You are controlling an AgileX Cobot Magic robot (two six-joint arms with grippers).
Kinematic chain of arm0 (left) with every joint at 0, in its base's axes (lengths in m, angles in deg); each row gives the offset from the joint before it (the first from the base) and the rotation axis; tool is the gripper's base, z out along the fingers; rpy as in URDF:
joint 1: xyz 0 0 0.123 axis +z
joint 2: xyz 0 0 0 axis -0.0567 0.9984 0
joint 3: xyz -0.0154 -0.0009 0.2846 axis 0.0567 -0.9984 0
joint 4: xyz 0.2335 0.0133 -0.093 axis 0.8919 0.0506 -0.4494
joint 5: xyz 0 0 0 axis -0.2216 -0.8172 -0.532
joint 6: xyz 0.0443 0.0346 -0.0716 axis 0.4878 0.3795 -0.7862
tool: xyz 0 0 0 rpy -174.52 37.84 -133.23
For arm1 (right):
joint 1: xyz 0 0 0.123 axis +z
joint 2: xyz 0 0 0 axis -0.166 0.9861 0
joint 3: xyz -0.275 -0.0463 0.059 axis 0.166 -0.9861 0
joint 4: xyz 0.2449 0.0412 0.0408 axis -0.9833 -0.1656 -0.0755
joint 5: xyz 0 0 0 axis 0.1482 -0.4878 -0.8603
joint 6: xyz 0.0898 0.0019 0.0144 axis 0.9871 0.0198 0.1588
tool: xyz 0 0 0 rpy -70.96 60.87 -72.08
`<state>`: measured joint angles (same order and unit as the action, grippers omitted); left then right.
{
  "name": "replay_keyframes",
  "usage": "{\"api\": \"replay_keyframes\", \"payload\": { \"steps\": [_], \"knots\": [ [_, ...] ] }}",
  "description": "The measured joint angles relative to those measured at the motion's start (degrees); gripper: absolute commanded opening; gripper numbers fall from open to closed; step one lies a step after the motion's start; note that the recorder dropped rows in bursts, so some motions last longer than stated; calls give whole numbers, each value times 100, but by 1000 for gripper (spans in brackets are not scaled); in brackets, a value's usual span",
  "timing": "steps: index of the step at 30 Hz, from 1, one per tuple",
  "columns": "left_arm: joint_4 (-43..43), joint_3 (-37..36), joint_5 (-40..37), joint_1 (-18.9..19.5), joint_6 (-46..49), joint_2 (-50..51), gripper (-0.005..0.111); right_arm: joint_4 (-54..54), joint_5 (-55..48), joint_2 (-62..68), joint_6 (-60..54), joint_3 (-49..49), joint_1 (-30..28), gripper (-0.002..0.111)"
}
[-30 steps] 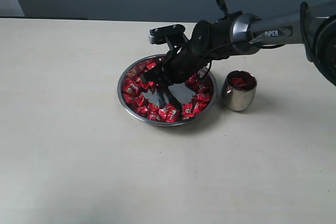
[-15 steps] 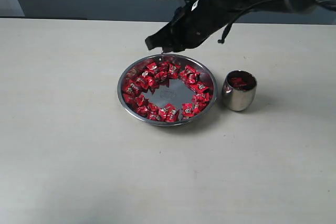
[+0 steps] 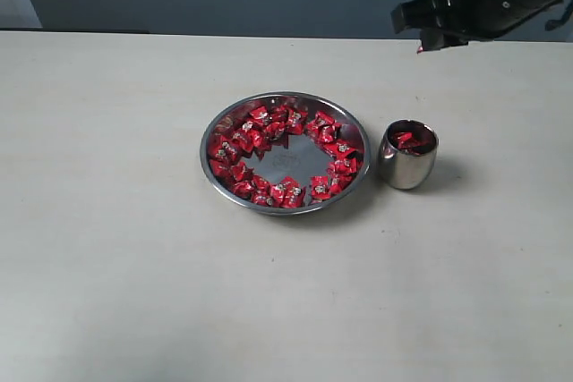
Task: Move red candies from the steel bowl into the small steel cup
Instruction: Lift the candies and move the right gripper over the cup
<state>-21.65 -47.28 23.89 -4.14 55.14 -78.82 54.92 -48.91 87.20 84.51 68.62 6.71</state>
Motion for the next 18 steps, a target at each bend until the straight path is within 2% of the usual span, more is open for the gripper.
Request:
{"api": "replay_keyframes", "payload": {
  "steps": [8,18],
  "knots": [
    [0,0,0,0,0,0,0,63,-45,39,0,-363,-66,-1],
    [0,0,0,0,0,0,0,63,-68,530,-74,-363,-66,-1]
  ]
}}
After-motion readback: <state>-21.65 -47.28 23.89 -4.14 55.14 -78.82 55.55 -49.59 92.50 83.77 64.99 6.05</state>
